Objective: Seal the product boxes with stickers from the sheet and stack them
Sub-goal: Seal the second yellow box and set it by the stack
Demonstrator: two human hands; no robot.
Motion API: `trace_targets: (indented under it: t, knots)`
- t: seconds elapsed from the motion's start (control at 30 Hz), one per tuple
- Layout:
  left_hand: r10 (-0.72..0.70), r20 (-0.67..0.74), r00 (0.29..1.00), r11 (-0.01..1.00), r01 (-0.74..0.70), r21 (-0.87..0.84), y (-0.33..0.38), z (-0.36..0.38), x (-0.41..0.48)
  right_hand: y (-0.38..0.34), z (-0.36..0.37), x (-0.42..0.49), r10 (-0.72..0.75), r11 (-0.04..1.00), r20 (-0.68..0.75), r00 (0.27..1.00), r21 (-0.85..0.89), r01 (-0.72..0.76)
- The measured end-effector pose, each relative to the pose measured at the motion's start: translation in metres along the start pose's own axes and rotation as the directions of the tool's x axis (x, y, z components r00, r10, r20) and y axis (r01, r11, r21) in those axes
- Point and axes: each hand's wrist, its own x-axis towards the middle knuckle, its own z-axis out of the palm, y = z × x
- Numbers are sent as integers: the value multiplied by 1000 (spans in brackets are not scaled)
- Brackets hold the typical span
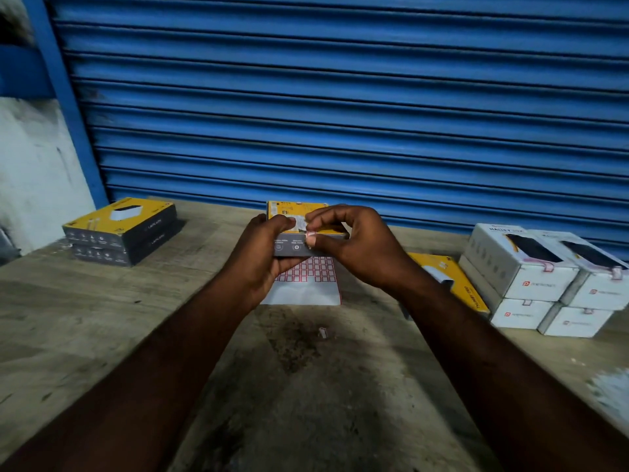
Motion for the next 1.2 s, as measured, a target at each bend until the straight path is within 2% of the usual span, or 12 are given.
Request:
trace_targets:
  t: [0.47, 0.73, 0.87, 0.97, 1.1, 1.17, 1.2]
  knots:
    - [-12, 30, 999, 1000, 11, 12, -3, 2, -1, 2, 0, -2, 11, 997, -16, 1000, -71, -12]
    - [-3, 36, 999, 1000, 2, 29, -3, 1, -1, 6, -4, 0, 39, 999, 15, 999, 4, -39]
    - [-10, 29, 1000, 1000, 9, 29, -3, 1, -2, 7, -6, -1, 63, 990, 21, 998, 122, -65]
    - [-6, 37, 999, 1000, 5, 23, -3, 2, -2, 10, -3, -3, 17, 1000, 26, 1000, 14, -17]
    - [18, 23, 1000, 1000, -18, 8, -5, 4, -2, 14, 7, -4, -10, 1000, -90, 996, -13, 9]
    - [49, 23, 999, 998, -48, -40, -3, 4, -2, 14, 10, -3, 40, 996, -187, 982, -75, -55]
    - [73, 33, 997, 996, -72, -52, -2, 3, -2, 12, 10, -3, 101, 992, -205, 973, -51, -113]
